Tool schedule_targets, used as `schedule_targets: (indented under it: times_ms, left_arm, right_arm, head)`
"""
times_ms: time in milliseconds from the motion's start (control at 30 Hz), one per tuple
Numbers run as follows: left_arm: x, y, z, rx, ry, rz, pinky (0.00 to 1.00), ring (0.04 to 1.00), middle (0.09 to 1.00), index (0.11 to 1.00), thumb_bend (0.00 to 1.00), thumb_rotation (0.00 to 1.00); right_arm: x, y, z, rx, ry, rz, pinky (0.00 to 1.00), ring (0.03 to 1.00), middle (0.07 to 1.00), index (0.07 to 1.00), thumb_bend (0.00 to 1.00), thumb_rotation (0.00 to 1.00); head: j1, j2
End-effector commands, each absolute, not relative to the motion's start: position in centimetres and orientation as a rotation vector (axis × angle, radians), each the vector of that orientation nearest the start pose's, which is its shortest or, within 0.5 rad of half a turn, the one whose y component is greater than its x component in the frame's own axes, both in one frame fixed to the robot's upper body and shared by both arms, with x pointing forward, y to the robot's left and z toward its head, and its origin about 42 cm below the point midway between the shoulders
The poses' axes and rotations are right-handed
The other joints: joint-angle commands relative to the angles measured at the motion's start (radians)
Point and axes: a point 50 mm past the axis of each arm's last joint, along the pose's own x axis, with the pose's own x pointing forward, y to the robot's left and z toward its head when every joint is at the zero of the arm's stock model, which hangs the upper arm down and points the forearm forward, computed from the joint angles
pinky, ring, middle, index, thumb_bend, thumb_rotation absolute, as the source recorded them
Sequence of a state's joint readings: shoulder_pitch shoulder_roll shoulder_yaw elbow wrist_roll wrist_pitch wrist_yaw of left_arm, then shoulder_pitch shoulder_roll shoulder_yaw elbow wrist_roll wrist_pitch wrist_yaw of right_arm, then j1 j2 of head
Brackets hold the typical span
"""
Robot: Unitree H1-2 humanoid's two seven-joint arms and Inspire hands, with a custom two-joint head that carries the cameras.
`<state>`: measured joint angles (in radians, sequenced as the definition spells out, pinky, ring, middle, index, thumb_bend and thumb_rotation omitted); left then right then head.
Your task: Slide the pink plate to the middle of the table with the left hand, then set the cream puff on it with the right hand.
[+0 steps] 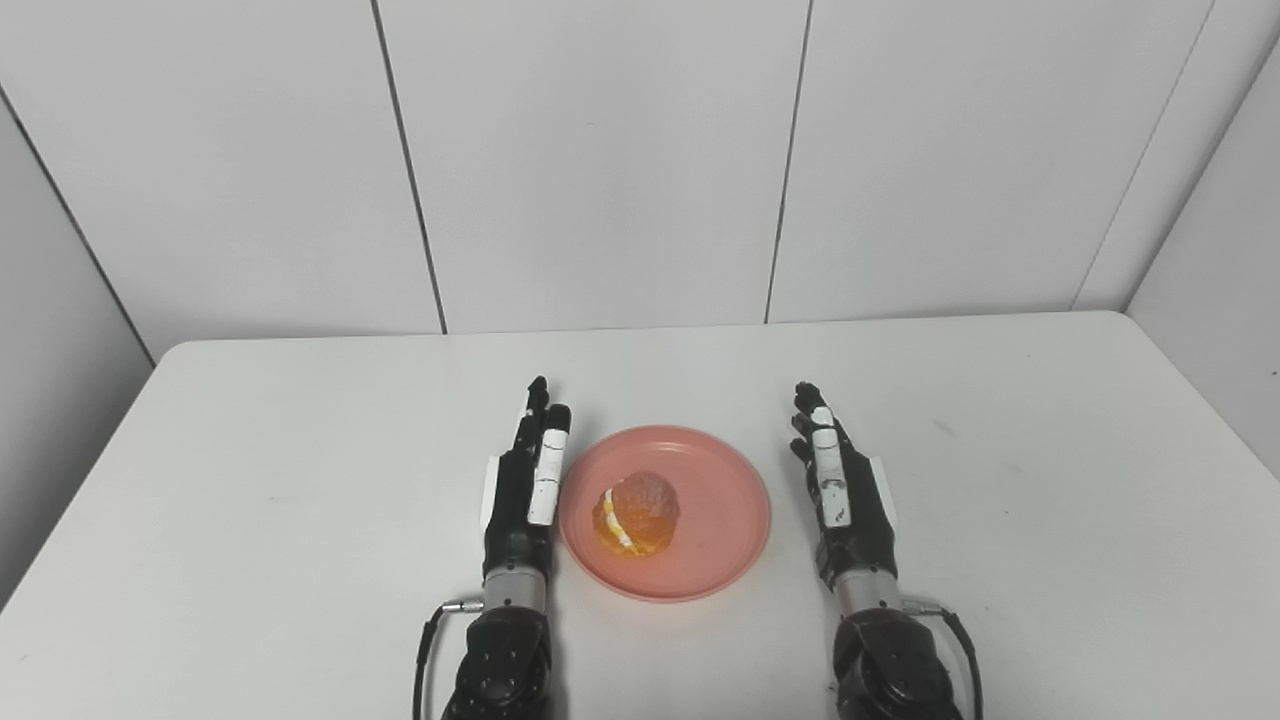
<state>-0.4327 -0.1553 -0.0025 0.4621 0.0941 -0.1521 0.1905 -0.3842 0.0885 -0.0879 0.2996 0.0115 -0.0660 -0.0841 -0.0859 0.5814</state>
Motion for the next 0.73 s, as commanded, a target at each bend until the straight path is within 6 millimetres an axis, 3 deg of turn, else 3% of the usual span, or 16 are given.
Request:
schedule_targets:
  times_ms: [0, 700]
  left_arm:
    - [38.93, 12.30, 9.38, -0.006, 0.000, 0.047, 1.00, 1.000, 0.994, 0.949, 0.84, 0.98]
    - [38.62, 12.09, 9.06, -0.023, 0.020, 0.053, 1.00, 1.000, 0.992, 0.953, 0.82, 0.98]
  right_arm:
    - [39.55, -16.62, 13.50, 0.111, -0.115, -0.042, 1.00, 0.959, 0.950, 0.903, 0.85, 1.00]
    - [39.46, -16.64, 13.31, 0.059, -0.100, -0.013, 1.00, 0.953, 0.940, 0.888, 0.81, 1.00]
  head:
    - [0.001, 0.002]
    - [0.002, 0.006]
